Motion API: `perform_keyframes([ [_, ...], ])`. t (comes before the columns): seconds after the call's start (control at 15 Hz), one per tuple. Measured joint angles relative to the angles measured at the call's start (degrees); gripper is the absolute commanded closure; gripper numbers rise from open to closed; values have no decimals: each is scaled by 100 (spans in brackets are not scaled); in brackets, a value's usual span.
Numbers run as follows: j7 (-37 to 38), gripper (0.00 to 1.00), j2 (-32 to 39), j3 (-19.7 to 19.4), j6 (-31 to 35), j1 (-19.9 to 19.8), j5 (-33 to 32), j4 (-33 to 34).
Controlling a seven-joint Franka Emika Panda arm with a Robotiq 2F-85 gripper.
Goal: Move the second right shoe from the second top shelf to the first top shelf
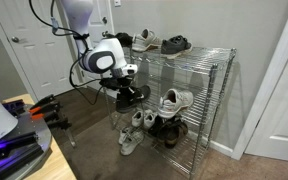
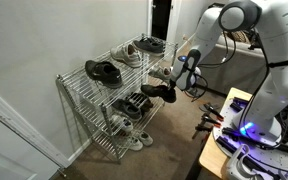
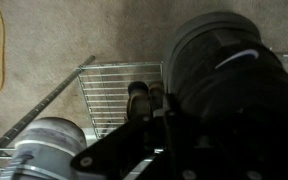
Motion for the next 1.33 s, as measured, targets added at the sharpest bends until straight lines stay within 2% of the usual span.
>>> perform_keyframes([
  [0.27,218,94,-1009,-1410,-1226,1437,-199,-935],
  [0.47,1049,94,-1554,-2584,-2337,2511,-1126,-1268],
  [0.67,2001,94,-2177,-3151,-3562,2997,-2458,-1386],
  [0.87,2558,94,-3015,-3668,-4651,3656,-3329,-1581],
  [1.07,3108,94,-3906,-3830,-5530,4180,-3972,-1686],
  [1.13,3272,94,-4197,-3579,-5742,4076,-4147,-1701],
  [1.33,3441,94,-5027,-2190,-6148,3145,-4259,-1756],
])
